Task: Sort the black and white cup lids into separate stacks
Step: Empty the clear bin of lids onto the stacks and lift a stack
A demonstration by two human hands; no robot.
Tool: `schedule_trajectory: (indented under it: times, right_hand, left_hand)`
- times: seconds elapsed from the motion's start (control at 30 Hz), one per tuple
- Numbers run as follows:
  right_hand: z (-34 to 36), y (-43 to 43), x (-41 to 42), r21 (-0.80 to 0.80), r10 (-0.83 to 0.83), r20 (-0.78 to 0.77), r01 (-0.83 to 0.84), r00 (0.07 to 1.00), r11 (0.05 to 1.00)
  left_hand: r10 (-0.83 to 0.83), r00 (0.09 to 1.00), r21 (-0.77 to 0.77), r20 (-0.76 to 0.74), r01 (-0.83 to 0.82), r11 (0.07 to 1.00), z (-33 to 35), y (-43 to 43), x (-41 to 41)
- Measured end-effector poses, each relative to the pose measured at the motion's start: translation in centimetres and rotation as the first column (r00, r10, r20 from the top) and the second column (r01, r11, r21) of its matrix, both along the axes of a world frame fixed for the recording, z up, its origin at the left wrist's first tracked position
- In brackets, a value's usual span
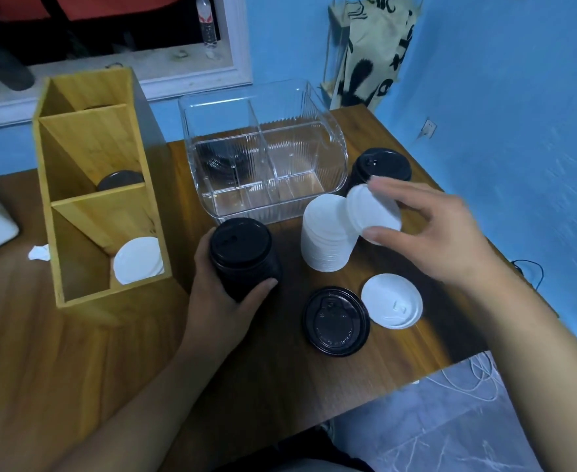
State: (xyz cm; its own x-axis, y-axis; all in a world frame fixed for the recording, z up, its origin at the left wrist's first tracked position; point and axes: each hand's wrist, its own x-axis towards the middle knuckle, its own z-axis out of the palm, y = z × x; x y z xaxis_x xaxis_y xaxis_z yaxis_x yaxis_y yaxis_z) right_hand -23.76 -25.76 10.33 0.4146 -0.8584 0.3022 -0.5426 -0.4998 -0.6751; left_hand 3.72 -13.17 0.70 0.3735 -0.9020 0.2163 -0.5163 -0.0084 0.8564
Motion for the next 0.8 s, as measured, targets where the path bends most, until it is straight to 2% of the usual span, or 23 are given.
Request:
schedule_trajectory:
  times: [0.17,0.3,0.63,0.8]
  right_hand:
    - [1.1,-2.7,3.5,0.004,0.210,-0.222,-0.215,0.952,0.977]
    - [0.4,-3.6,4.3,0.032,0.281,-0.361,-0.289,0.889,0.957]
    - [-4.6,-1.7,3.4,-0.109,0.283,-0.218,-0.311,0.934,0.944]
    - [-3.4,-1.6,2.7,0.026,0.341,-0.109,-0.341,0.934,0.940]
  left_hand:
    - [-0.003,1.000,-0.004,-0.005,0.003,1.000,0.1,0.1,0.0]
    - [-0.017,1.000,-0.007,-0.019,0.017,1.000,0.3,0.1,0.0]
    - [-0.024,0.999,-0.015,-0.028,0.023,1.000,0.2,0.0,0.0]
    - [-0.030,0.999,-0.013,-0.037,0.029,0.999,0.3,0.1,0.0]
